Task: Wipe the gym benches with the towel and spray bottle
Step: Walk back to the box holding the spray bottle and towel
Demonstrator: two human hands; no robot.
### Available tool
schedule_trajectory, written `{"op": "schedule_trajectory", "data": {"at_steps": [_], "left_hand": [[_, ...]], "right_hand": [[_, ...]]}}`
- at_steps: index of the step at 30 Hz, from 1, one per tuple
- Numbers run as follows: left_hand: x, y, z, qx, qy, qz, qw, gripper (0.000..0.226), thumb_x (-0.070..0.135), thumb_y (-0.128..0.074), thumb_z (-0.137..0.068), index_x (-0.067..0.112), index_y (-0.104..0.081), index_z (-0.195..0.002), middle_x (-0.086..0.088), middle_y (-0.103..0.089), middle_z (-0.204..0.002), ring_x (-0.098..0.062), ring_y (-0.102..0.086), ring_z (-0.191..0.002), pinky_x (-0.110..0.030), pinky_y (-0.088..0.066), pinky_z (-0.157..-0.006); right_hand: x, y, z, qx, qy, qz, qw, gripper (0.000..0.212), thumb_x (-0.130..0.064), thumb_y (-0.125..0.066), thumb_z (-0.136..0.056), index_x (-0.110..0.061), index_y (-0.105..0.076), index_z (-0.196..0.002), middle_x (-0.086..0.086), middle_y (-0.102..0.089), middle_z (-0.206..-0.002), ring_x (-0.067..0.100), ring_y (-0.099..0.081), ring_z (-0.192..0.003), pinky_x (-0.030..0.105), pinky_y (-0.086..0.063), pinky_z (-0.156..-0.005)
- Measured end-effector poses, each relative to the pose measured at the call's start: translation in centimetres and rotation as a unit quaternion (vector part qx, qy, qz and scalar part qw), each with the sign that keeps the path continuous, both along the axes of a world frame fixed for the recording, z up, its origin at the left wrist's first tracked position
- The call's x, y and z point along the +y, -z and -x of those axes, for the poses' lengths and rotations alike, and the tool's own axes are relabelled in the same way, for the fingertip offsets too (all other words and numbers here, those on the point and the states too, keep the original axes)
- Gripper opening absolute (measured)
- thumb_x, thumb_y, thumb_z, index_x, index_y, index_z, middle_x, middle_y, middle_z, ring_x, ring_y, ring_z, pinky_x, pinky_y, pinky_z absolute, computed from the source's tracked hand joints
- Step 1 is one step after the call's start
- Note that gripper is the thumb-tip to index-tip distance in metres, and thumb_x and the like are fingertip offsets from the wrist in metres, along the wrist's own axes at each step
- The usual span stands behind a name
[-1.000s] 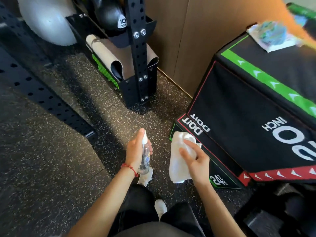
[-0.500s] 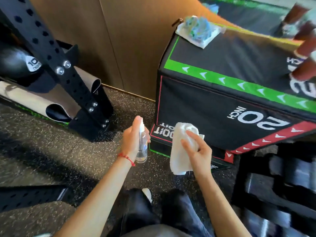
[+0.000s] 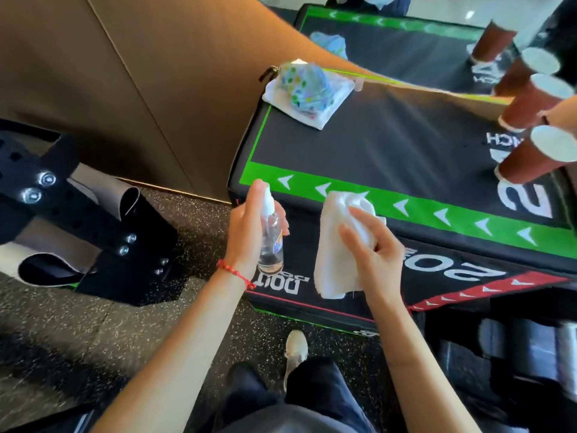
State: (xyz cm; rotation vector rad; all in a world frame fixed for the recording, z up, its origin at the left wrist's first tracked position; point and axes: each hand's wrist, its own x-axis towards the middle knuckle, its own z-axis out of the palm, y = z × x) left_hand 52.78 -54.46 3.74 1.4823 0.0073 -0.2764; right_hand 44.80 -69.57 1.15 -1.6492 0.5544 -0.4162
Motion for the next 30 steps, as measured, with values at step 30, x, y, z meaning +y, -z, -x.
{"op": "schedule_trajectory", "data": {"at_steps": [30], "left_hand": [[-8.5, -1.2, -16.2, -0.068, 0.045, 0.046, 0.996, 0.058, 0.036, -0.033, -0.098, -0.006, -0.055, -0.066, -0.014, -0.052, -0.055, -0.013, -0.049, -0.046, -0.02, -0.042, -0.052]], "right_hand": [[-5.1, 0.9, -16.0, 0.168, 0.002, 0.224, 0.96, 0.04, -0.032, -0.067, -0.08, -0.033, -0.057, -0.119, 0.007, -0.065, -0.107, 0.024, -0.057, -0.094, 0.026, -0.038, -0.071]]}}
